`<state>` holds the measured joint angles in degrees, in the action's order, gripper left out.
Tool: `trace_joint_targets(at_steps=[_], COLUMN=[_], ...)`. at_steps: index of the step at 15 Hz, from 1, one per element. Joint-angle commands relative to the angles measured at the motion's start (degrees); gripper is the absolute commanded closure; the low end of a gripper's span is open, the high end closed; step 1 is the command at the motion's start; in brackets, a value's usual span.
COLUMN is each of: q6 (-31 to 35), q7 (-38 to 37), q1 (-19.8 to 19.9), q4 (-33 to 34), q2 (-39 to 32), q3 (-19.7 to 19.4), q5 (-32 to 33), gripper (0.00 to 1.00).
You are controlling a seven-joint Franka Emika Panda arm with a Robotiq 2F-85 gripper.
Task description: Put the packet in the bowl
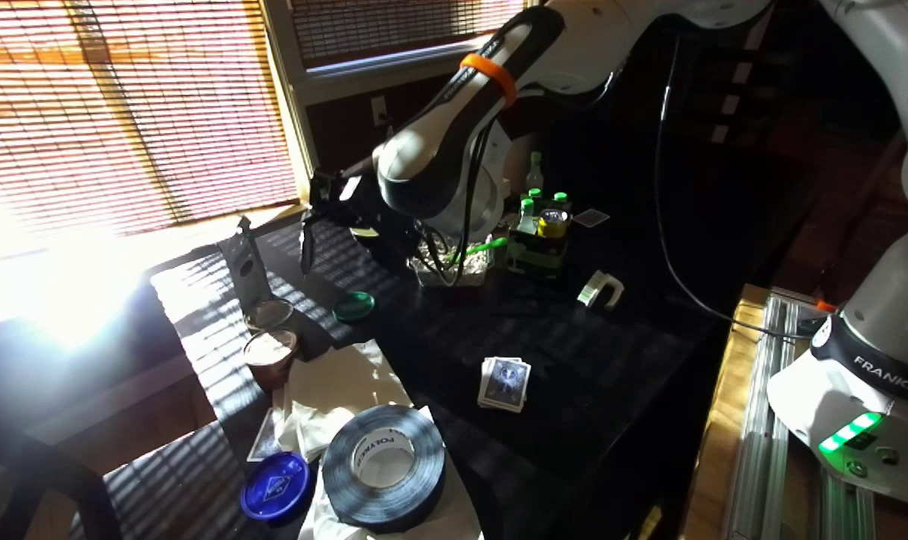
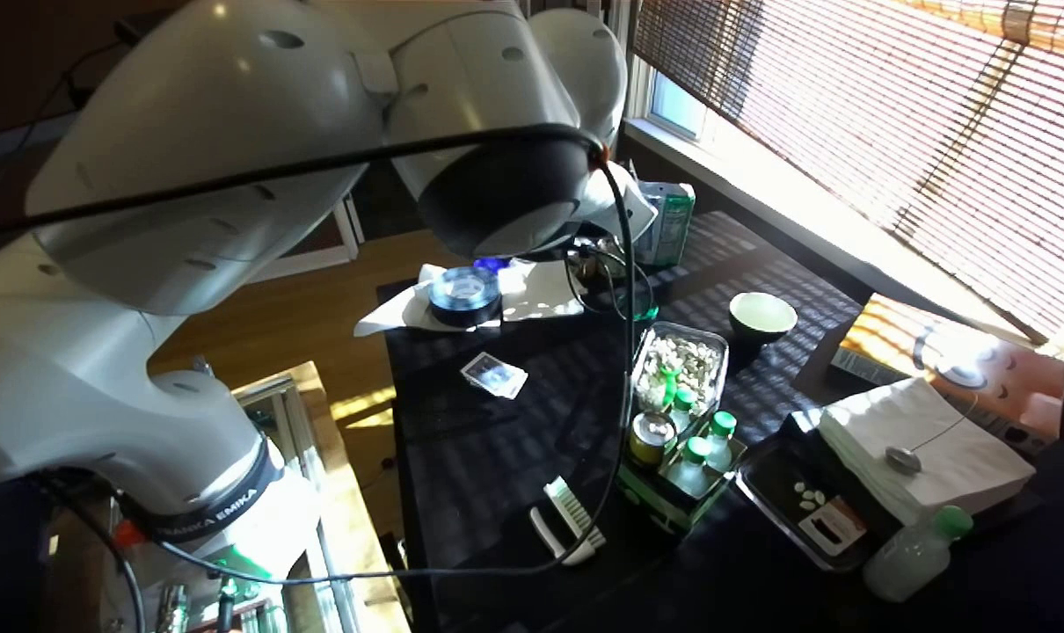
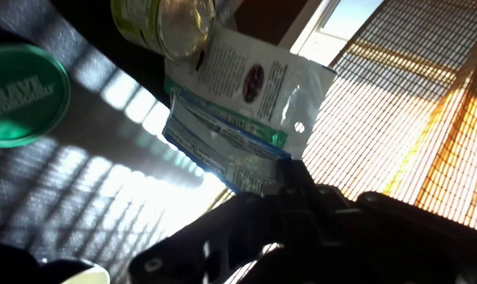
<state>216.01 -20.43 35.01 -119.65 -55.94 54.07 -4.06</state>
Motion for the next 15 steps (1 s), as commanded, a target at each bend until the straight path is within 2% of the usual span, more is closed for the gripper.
trace_joint_targets(at_steps=[1, 2, 3, 6, 8, 10, 13, 15], q6=[4.1, 0.8, 2.5, 1.7, 2.2, -1.8, -8.3, -15.7], q7=[-6.4, -8.6, -8.1, -9.8, -9.9, -10.1, -12.1, -10.0], q1=[0.1, 1.7, -1.2, -0.4, -2.1, -0.8, 6.4, 14.7], q4=[-3.9, -4.8, -1.9, -3.2, -0.5, 1.4, 5.4, 7.8], q2=[7.3, 7.9, 5.9, 7.3, 7.9, 8.2, 3.3, -2.3], q3=[-2.8, -2.0, -4.3, -4.1, -6.5, -7.9, -3.4, 4.1], q5=[-0.7, 0.8, 2.0, 1.9, 0.3, 3.3, 15.7, 24.6], gripper=[1.0, 1.0, 0.99, 1.0, 1.0, 1.0, 1.0, 1.0])
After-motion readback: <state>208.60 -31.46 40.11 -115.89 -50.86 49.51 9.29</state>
